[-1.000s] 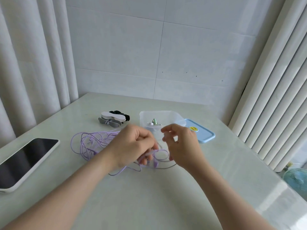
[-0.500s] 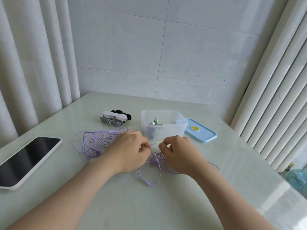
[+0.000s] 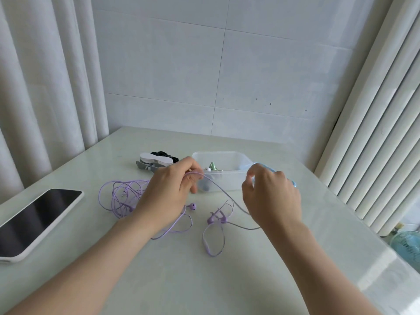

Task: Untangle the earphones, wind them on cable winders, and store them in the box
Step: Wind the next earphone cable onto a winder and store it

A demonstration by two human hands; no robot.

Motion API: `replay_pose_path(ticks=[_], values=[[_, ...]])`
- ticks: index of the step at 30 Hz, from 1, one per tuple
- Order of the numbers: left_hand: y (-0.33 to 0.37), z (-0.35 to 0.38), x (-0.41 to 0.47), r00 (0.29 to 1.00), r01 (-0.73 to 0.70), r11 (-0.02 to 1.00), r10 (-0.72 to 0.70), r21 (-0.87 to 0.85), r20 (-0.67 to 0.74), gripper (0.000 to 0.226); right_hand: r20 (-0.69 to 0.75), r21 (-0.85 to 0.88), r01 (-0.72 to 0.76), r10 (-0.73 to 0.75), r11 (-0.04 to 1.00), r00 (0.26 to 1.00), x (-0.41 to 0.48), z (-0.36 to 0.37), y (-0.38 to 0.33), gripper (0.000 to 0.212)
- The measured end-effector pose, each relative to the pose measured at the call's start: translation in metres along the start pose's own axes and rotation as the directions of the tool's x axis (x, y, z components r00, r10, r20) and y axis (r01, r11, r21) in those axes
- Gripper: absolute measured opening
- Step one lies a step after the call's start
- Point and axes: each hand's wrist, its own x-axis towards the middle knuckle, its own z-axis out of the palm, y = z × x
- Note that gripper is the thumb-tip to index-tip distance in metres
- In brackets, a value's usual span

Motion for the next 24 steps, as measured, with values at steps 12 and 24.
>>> replay_pose_path(ticks=[12, 24], values=[[0.017, 0.005, -0.011, 0.969, -0.072, 0.994, 0.050, 0.084, 0.243, 0.089, -0.038, 0.700, 0.221, -0.274, 0.679, 0.961, -0.029, 0.025, -0.053, 0.020], [-0.036, -0.007, 0.039, 0.972, 0.208, 0.801, -0.234, 0.561, -0.026, 0.030, 0.018, 0.464, 0.155, -0.184, 0.872, 0.983, -0.004, 0.054, -0.025, 0.024]])
